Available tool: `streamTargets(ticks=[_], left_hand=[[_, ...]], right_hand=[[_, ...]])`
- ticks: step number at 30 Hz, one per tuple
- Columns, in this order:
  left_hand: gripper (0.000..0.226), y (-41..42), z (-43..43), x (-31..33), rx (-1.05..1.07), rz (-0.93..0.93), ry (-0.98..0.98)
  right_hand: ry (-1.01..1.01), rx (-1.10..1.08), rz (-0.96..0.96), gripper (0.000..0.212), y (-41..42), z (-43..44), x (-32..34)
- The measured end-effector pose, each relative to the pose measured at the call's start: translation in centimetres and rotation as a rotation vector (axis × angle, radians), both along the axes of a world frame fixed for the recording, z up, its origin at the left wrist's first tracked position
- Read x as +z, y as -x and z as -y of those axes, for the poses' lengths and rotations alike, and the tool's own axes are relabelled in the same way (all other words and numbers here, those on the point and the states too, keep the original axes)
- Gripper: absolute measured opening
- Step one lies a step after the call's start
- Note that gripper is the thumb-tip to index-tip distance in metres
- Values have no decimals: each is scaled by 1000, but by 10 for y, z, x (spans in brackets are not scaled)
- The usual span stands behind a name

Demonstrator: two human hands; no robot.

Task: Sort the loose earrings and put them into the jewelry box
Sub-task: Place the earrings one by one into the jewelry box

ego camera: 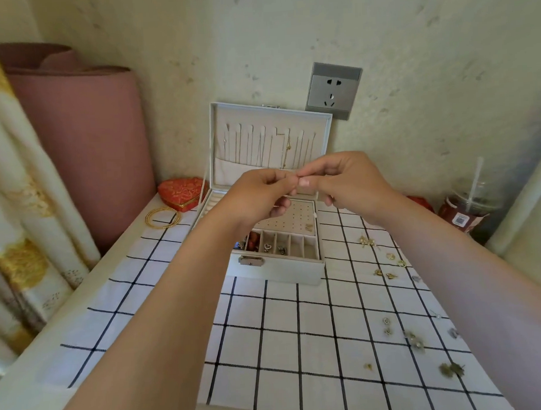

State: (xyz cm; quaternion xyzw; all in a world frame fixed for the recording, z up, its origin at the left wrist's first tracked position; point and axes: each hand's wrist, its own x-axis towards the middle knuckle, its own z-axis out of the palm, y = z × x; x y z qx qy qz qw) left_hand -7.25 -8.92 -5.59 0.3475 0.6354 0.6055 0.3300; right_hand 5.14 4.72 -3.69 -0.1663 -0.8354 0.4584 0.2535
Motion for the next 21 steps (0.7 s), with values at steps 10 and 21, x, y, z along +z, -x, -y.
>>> streamTargets(ticks=[10,21], left_hand=[[14,18,0,-19,199,-101,43],[4,9,-11,-31,166,-274,114]], right_hand=[[-379,-145,331,5,21,-32,-32],[-648,-127,498,10,20,-35,-45]])
